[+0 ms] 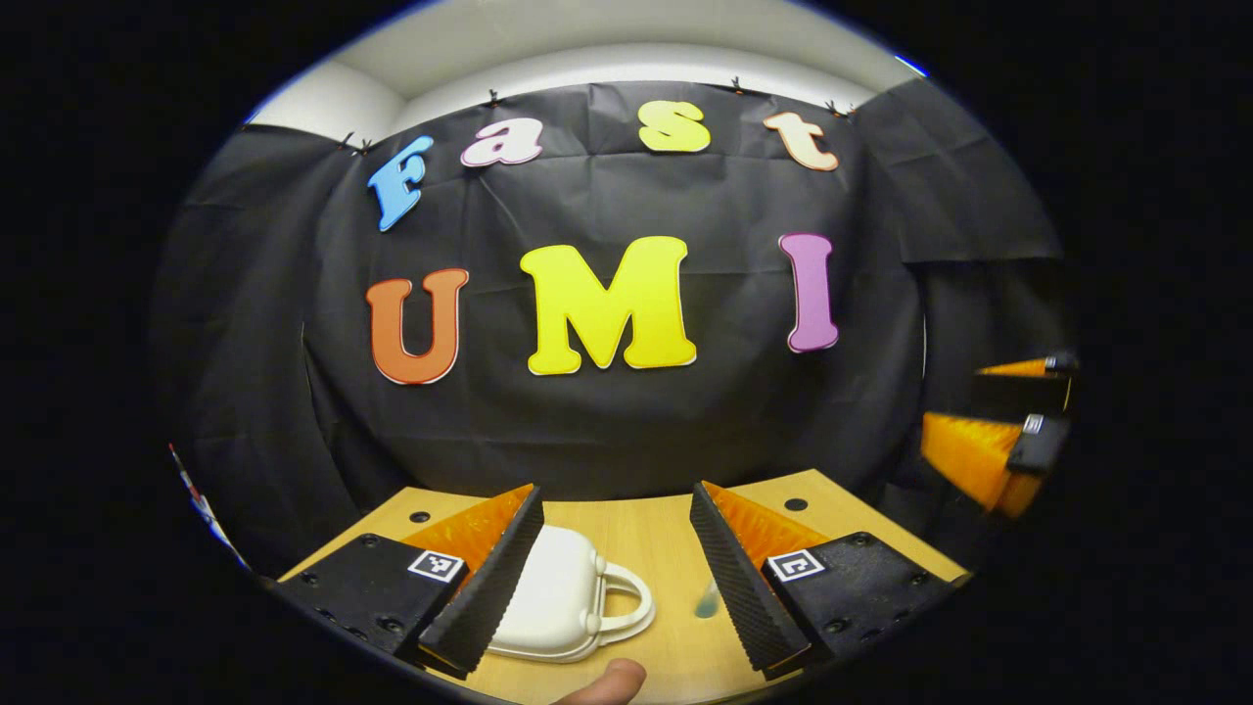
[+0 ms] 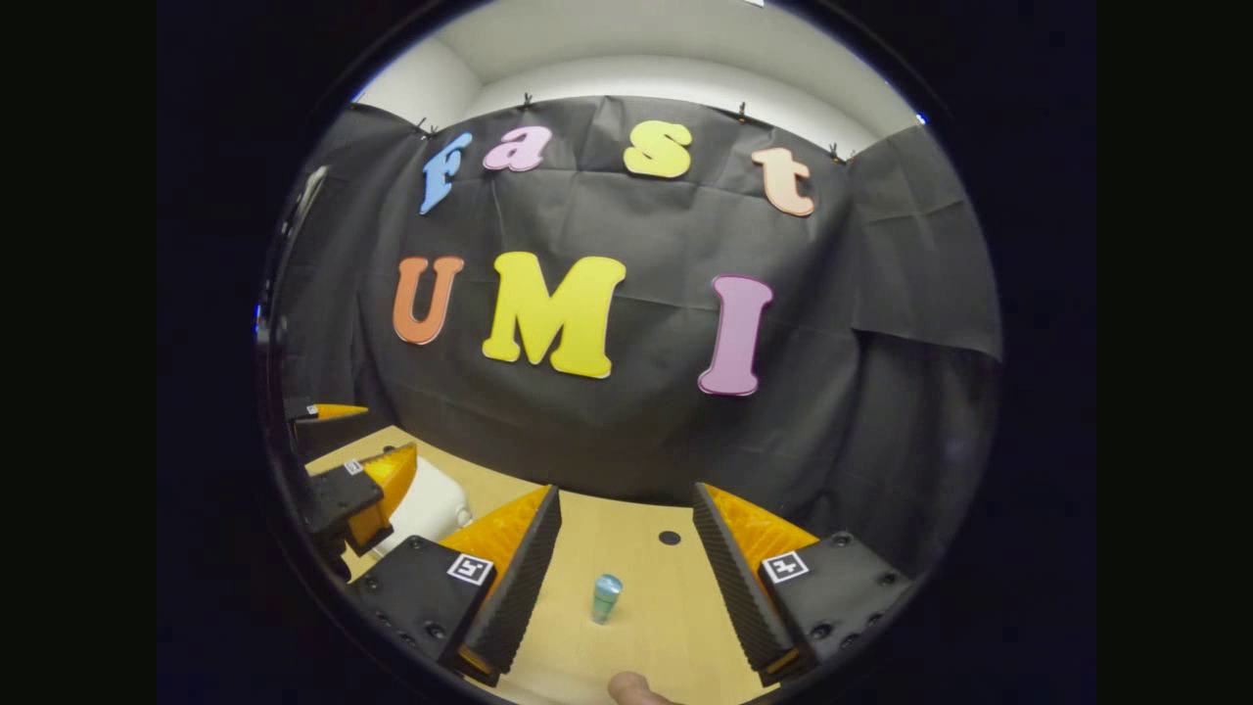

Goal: First open the suitcase, pack the skin care products into it, and then close the suitcase.

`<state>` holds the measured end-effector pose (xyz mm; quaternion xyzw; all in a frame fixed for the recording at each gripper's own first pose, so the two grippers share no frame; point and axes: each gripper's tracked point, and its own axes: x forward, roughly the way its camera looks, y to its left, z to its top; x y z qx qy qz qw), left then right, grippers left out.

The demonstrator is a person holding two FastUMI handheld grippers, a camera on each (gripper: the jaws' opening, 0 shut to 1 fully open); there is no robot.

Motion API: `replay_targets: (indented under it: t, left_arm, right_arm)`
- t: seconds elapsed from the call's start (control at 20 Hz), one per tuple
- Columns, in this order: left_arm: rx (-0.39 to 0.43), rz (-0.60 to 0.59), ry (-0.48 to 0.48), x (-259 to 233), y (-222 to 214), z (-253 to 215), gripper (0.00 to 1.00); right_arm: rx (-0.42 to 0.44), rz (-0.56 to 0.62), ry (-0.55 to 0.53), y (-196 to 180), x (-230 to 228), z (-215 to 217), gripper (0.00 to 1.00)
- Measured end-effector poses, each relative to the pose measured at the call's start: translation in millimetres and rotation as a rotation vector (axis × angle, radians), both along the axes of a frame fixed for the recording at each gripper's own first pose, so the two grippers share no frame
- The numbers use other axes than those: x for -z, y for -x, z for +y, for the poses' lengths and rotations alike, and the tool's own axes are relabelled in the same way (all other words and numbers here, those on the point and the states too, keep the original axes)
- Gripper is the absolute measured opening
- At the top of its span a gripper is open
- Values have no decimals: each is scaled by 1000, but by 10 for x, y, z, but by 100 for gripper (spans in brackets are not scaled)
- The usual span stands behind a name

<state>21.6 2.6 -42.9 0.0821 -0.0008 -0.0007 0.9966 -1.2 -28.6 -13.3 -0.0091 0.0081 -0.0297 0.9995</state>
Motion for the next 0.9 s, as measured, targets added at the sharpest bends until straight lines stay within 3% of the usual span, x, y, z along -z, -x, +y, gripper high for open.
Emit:
replay_targets:
  t: [0.3, 0.4, 0.7, 0.9]
  left_arm:
    - [0, 102, -213, 933, -195, -46, 99]
    - [-6, 168, -327, 1308, -304, -43, 99]
    - [-10, 273, -677, 2058, -609, 29, 98]
    - [-34, 313, -875, 2292, -841, 68, 98]
  right_arm:
    - [128, 40, -11, 110, 291, -818, 81]
    - [153, 52, -18, 146, 403, -1045, 81]
    - [138, 82, -89, 144, 743, -1360, 81]
    - [111, 94, -111, 32, 968, -1616, 81]
